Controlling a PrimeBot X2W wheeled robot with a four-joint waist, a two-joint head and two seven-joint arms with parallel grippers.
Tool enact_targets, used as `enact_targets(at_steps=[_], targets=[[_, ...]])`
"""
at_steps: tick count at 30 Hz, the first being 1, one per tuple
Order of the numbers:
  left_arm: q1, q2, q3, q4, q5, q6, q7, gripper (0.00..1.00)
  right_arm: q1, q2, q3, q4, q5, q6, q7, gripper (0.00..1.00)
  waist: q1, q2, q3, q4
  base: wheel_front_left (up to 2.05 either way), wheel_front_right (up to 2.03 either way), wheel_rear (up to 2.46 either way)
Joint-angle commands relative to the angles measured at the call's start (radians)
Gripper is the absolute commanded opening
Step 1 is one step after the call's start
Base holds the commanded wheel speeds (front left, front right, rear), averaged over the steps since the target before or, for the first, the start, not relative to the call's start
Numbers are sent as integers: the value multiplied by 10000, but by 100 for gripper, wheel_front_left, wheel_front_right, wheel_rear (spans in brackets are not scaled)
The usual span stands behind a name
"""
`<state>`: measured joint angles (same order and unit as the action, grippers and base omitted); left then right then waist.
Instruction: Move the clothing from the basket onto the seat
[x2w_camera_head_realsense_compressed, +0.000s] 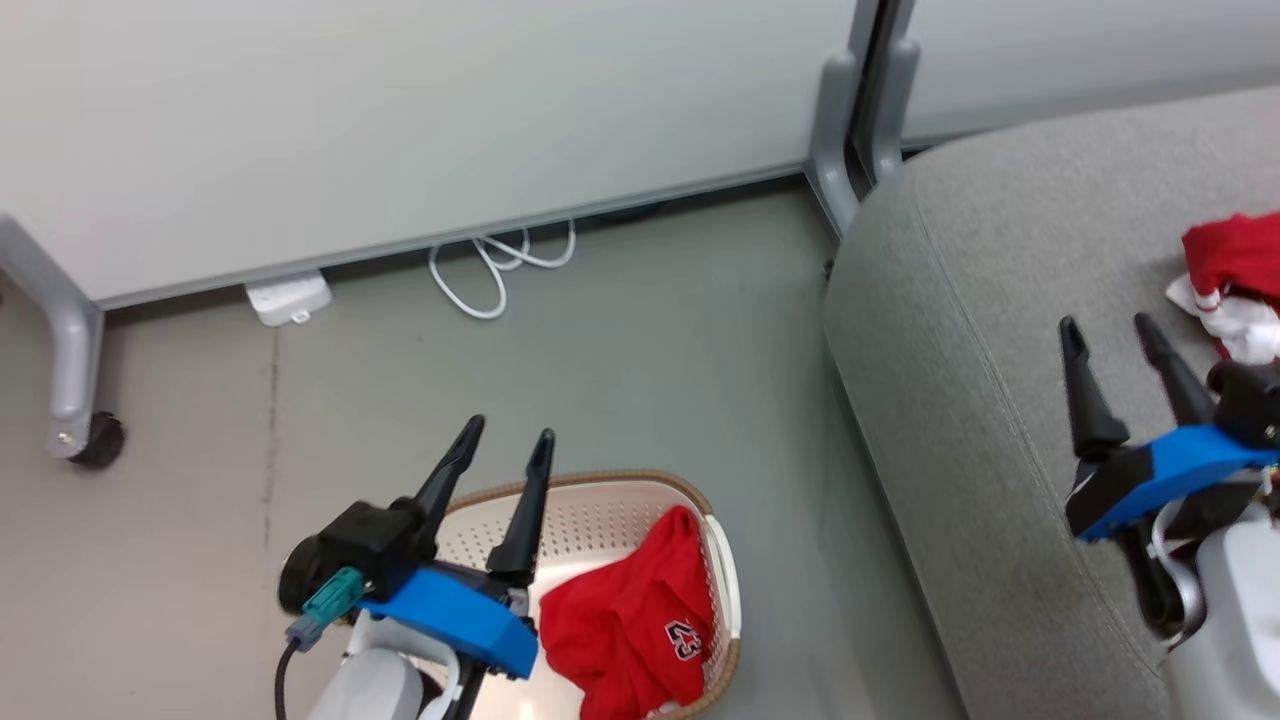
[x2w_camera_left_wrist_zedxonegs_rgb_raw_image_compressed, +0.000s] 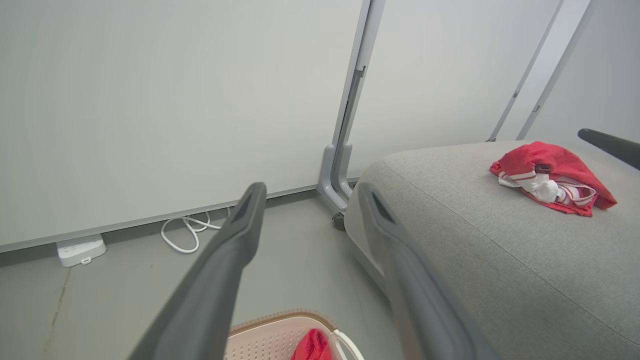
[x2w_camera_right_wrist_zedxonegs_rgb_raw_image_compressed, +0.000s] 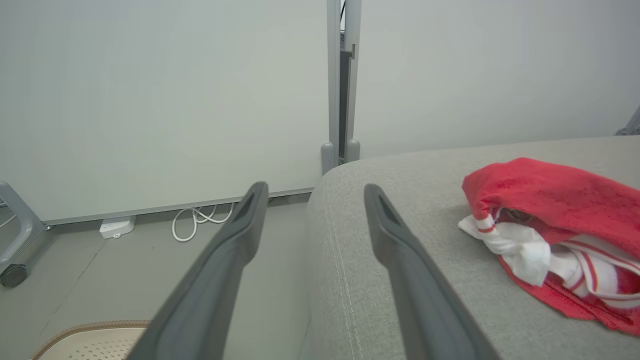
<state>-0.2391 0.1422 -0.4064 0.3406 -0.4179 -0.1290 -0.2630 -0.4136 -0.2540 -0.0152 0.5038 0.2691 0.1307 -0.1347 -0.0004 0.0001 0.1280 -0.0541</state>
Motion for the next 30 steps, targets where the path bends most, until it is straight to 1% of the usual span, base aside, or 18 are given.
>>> enact_targets(at_steps=[1, 2, 6, 7, 14, 21, 30], targets=[[255, 9, 247, 56, 66, -19, -27, 100, 447, 230, -37, -305, -117, 1, 18, 100, 4, -1, -566, 462, 0, 0, 0], [529, -18, 579, 127, 128, -19, -27, 100, 902, 498, -107, -751, -249, 1, 71, 100, 4, -1, -801, 589, 0, 0, 0], [970, -38, 1292, 188, 249, -19, -29, 100, 1706, 1030, -267, -1561, -601, 1, 205, 100, 4, -1, -1138, 824, 0, 0, 0], [970, -38, 1292, 188, 249, -19, -29, 100, 1706, 1030, -267, -1561, -601, 1, 205, 100, 4, -1, -1138, 824, 0, 0, 0], [1550, -20, 2229, 172, 482, -19, -27, 100, 2868, 1681, -319, -2666, -1199, 1, 440, 100, 4, -1, -1496, 1101, 0, 0, 0], [1843, -24, 2613, 220, 586, -19, -27, 100, 3531, 1981, -212, -3175, -1522, 1, 546, 100, 4, -1, -1599, 1185, 0, 0, 0], [1930, -113, 2709, 281, 638, -19, -27, 100, 3714, 2039, -109, -3305, -1488, 1, 634, 100, 4, -1, -1604, 1122, 0, 0, 0]])
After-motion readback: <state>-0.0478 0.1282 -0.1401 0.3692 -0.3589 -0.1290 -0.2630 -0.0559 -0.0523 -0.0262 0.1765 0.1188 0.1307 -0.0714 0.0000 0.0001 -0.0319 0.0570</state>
